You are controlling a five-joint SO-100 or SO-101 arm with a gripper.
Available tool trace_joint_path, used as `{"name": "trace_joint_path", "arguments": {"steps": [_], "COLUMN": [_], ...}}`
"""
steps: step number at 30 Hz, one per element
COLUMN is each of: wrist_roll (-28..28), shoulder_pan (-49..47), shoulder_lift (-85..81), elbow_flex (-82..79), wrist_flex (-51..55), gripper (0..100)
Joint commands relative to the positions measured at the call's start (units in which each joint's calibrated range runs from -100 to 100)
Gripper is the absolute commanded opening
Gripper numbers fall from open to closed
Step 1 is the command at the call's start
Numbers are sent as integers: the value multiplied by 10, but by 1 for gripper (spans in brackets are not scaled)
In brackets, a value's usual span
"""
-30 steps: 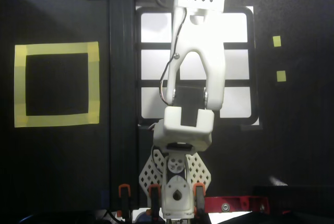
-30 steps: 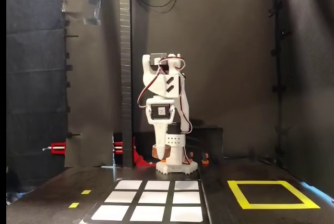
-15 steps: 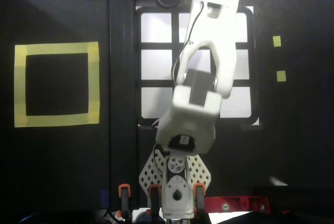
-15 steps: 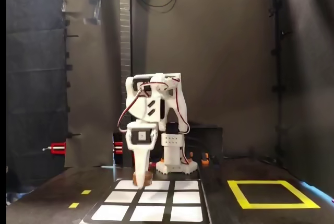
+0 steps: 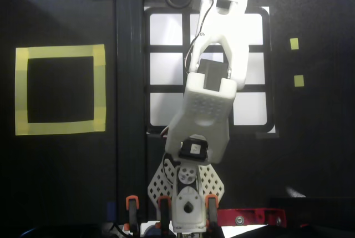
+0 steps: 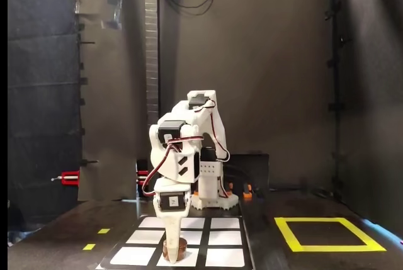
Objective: Pick and place at Grid spot 2
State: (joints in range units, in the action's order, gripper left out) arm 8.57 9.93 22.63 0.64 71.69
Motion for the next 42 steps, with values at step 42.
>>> {"name": "trace_joint_path", "arguments": {"steps": [42], "wrist_roll": [-13], "shoulder_pan": [-40], "shoulder_lift": [-299], "elbow_flex": [0], "wrist_flex": [206], "gripper": [5]}}
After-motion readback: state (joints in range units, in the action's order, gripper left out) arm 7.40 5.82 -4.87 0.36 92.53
